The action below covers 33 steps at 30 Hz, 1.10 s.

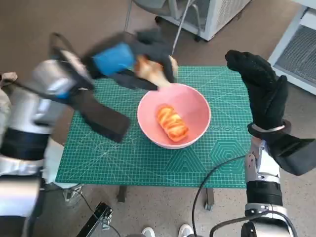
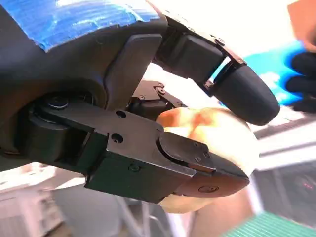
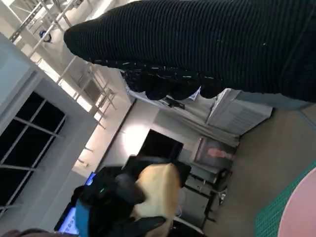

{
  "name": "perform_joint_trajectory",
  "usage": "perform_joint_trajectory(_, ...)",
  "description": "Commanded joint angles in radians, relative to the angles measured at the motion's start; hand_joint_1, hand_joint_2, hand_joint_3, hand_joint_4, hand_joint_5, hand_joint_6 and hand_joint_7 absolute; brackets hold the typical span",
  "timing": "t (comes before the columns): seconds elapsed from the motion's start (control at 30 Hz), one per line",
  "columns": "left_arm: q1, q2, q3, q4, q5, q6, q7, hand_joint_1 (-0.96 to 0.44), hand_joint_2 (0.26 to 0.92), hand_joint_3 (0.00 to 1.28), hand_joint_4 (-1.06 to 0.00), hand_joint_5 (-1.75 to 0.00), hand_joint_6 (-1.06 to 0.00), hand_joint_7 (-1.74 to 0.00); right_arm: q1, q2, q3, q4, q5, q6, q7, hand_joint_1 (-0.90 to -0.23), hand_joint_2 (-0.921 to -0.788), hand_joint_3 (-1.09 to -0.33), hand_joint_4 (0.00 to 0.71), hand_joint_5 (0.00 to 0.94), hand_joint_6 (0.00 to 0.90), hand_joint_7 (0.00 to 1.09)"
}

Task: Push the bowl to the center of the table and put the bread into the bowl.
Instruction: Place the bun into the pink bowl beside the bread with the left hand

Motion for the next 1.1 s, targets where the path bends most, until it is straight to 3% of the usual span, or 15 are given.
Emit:
perform_joint_trajectory(0.03,-0.048,-0.055,-0.049,0.090,0.036,-0.019,0.041,0.00,0.921,0.17,-0.47,-1.26,-0.62,-1.30,0.013,-0.005,0.003,-0.001,-0.010,0.012,0.002,-0.579,-0.921,-0.779,0.316,0.002,-0.001,0.74)
perform_joint_trajectory(0.4,-0.071,-0.205,-0.183,0.341,0.131,0.026,0.134,0.00,0.921,0.18,-0.46,-1.29,-0.61,-1.30,0.028,-0.014,-0.003,-0.018,-0.015,0.008,-0.006,-0.573,-0.921,-0.778,0.312,0.000,-0.001,0.75)
perform_joint_trajectory(0.53,-0.057,-0.238,-0.220,0.393,0.150,0.080,0.118,0.00,0.921,0.24,-0.44,-1.41,-0.49,-1.32,0.035,-0.013,-0.005,-0.028,-0.013,0.010,-0.009,-0.576,-0.921,-0.776,0.313,0.001,-0.001,0.75)
perform_joint_trajectory(0.57,-0.053,-0.243,-0.229,0.398,0.156,0.097,0.107,0.02,0.912,0.23,-0.39,-1.08,-0.43,-1.05,0.037,-0.013,-0.005,-0.031,-0.014,0.011,-0.010,-0.576,-0.921,-0.775,0.313,0.001,-0.001,0.75)
perform_joint_trajectory(0.6,-0.048,-0.246,-0.240,0.395,0.165,0.121,0.081,0.02,0.913,0.21,-0.40,-0.92,-0.43,-0.91,0.039,-0.014,-0.005,-0.035,-0.014,0.012,-0.011,-0.576,-0.921,-0.774,0.313,0.001,-0.001,0.75)
perform_joint_trajectory(0.63,-0.046,-0.248,-0.249,0.393,0.171,0.137,0.063,0.05,0.916,0.20,-0.36,-0.61,-0.40,-0.65,0.041,-0.014,-0.005,-0.039,-0.014,0.013,-0.013,-0.576,-0.921,-0.773,0.314,0.001,-0.001,0.75)
perform_joint_trajectory(0.7,-0.044,-0.252,-0.263,0.376,0.175,0.173,0.004,0.09,0.919,0.19,-0.30,-0.26,-0.36,-0.36,0.043,-0.016,-0.006,-0.046,-0.014,0.016,-0.015,-0.576,-0.921,-0.771,0.314,0.001,-0.001,0.75)
perform_joint_trajectory(0.8,-0.040,-0.250,-0.271,0.330,0.172,0.211,-0.082,0.14,0.920,0.22,-0.23,-0.09,-0.32,-0.20,0.043,-0.019,-0.009,-0.047,-0.012,0.018,-0.016,-0.576,-0.921,-0.767,0.315,0.002,-0.001,0.75)
perform_joint_trajectory(0.9,-0.032,-0.243,-0.270,0.294,0.164,0.230,-0.126,0.16,0.921,0.25,-0.20,-0.03,-0.31,-0.14,0.044,-0.019,-0.010,-0.048,-0.012,0.018,-0.020,-0.574,-0.921,-0.763,0.316,0.002,-0.001,0.75)
perform_joint_trajectory(1.1,-0.003,-0.232,-0.246,0.273,0.128,0.222,-0.122,0.14,0.921,0.28,-0.20,-0.01,-0.32,-0.11,0.042,-0.016,-0.008,-0.048,-0.022,0.012,-0.031,-0.566,-0.921,-0.763,0.319,0.004,-0.001,0.74)
